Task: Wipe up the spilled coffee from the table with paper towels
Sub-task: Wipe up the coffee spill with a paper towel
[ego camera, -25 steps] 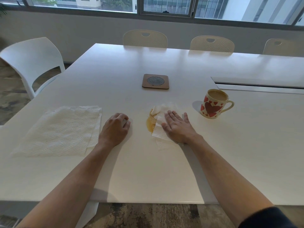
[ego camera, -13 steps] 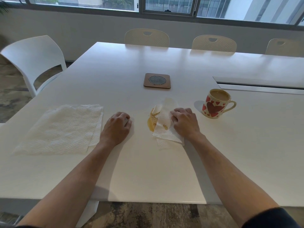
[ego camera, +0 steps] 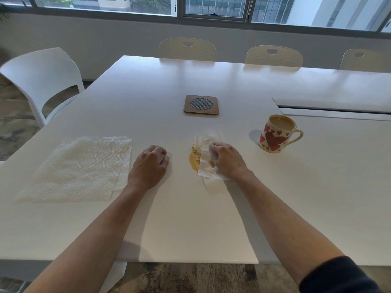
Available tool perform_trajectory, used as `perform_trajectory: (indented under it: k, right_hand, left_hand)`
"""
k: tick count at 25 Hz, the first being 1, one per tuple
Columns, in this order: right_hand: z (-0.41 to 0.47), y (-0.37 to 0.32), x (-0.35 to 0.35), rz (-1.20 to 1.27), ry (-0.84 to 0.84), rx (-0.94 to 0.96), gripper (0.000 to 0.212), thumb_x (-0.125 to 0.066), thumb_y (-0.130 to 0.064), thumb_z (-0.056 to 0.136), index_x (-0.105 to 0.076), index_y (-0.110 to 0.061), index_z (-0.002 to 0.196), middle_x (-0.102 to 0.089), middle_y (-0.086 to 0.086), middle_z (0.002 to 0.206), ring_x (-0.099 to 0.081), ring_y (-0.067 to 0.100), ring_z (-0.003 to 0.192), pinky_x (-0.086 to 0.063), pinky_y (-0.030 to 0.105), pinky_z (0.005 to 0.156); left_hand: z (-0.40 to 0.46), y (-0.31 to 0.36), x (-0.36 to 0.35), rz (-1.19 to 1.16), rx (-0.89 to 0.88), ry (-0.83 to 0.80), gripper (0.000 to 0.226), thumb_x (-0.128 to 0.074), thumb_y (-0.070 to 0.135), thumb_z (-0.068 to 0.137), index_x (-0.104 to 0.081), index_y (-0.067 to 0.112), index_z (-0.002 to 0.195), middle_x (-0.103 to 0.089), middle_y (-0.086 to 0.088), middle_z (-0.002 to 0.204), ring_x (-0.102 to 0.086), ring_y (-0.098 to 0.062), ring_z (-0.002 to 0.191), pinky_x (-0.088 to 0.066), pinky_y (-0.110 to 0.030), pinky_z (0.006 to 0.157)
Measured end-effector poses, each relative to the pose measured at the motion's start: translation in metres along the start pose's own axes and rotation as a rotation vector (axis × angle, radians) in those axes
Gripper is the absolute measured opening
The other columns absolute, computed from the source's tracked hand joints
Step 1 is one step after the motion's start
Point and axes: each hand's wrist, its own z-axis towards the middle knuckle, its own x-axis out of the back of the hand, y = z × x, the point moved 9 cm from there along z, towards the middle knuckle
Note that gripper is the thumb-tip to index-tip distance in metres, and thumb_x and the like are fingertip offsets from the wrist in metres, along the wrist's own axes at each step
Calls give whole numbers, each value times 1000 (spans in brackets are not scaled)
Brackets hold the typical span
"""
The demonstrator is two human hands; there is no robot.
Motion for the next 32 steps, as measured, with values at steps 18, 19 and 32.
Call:
perform_trajectory:
  k: [18, 19, 32]
  right_hand:
    - [7, -41, -14, 110, -150, 95, 24, -51, -4, 82, -66, -7, 101, -66, 8, 110, -63, 32, 99, -50, 38, 85]
    - [6, -44, -15, 116, -158, 107, 27, -52, -4, 82, -66, -6, 104, -66, 9, 114, -62, 33, 106, -50, 42, 90]
    - [-23, -70, -13, 209, -187, 216, 56, -60, 0, 82, -59, -15, 136, -57, 10, 142, -47, 23, 137, -40, 43, 110]
  left_hand:
    - [-1, 1, 0, 12, 3, -6, 22, -57, 27, 92, -66, 13, 105, -63, -6, 115, -58, -27, 107, -43, -35, 91]
    - [0, 1, 0, 12, 6, -4, 22, -57, 27, 92, -66, 13, 106, -64, -6, 115, -58, -27, 107, -43, -34, 91]
    - [-2, 4, 2, 53, -6, 17, 22, -57, 24, 90, -65, 12, 107, -66, -7, 114, -60, -30, 104, -43, -37, 90]
